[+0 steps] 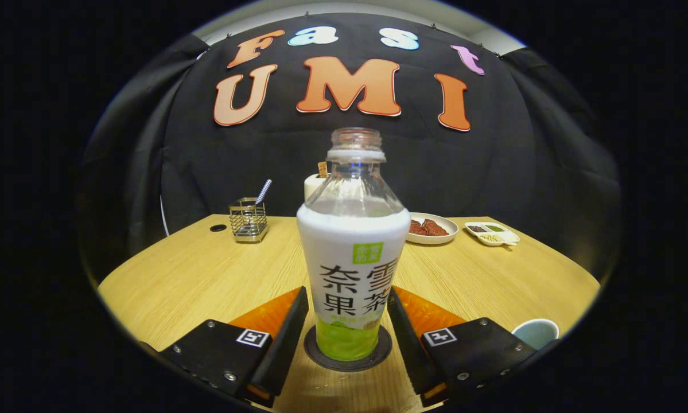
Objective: Take the bottle from table, then pour the juice into the cup, finally place the bottle on the coaster
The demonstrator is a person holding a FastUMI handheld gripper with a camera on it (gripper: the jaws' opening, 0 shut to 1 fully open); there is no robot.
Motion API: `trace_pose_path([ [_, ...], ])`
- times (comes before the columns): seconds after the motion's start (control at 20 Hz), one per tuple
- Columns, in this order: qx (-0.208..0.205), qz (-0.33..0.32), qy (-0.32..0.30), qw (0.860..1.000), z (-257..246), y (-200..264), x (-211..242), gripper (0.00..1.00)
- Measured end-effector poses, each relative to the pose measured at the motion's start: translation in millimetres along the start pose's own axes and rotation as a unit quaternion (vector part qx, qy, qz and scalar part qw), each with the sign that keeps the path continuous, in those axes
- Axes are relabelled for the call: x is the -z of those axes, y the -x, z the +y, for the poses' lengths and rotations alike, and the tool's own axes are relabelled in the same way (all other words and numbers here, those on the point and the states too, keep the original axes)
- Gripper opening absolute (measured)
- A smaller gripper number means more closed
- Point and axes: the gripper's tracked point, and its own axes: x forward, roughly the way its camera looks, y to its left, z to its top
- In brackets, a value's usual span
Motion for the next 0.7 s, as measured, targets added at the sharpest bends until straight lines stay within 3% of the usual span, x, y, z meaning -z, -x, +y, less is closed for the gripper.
trace_pose_path([
  [0.25,0.0,-0.025,-0.012,1.0,-2,32,-22,0.94],
  [0.4,0.004,-0.032,-0.018,0.999,-8,65,-27,0.95],
  [0.7,0.001,-0.104,-0.027,0.994,-7,135,-90,0.95],
])
